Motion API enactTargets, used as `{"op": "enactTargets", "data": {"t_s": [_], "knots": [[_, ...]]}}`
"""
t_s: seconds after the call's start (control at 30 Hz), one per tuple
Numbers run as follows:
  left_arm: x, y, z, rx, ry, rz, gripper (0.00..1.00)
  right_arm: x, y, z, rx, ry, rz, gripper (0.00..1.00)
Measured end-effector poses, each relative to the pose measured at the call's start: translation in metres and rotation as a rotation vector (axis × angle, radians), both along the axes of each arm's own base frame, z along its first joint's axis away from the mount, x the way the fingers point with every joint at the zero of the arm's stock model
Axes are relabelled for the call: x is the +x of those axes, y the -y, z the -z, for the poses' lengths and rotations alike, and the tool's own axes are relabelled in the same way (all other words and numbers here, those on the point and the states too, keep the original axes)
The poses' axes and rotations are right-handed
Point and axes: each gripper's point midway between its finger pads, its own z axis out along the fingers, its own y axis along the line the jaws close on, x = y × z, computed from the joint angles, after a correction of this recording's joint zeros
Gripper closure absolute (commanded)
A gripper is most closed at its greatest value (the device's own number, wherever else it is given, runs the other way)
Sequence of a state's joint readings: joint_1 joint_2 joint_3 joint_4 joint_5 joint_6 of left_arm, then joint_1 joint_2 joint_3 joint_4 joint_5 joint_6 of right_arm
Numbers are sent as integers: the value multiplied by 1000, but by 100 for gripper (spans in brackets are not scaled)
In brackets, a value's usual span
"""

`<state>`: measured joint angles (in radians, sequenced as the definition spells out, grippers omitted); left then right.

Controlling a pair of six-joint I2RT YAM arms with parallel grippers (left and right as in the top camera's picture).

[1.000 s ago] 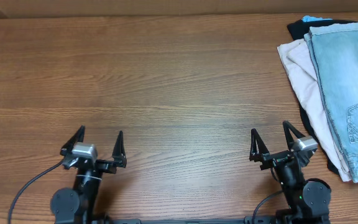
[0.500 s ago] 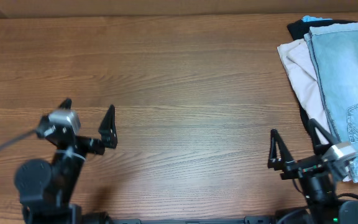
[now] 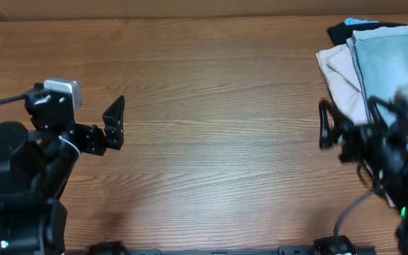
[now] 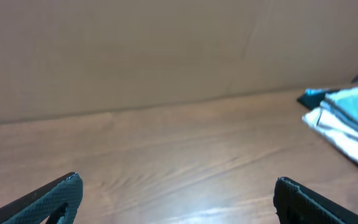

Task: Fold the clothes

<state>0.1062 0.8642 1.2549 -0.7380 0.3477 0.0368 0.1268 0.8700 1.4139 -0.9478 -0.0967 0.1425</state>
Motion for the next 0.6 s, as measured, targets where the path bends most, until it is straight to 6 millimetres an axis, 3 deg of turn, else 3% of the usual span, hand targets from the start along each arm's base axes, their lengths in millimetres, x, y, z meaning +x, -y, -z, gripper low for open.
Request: {"op": "enactTargets", "data": {"t_s": [0.1, 0.2, 0.4, 0.5, 0.6], "knots": [[4, -2, 18, 14, -80, 1, 0, 22, -3, 0, -24, -89, -5, 0], [13, -3, 38, 14, -158, 2, 0, 56, -7, 9, -42, -156, -9, 0], [36, -4, 73, 5, -284, 19, 0, 81, -5, 72, -52, -396, 16, 0], [46, -1, 90, -12, -340, 43, 0, 83, 25, 98, -15, -517, 154, 0], [54, 2, 103, -29, -384, 62, 0, 75, 80, 115, 59, -606, 396, 0]]}}
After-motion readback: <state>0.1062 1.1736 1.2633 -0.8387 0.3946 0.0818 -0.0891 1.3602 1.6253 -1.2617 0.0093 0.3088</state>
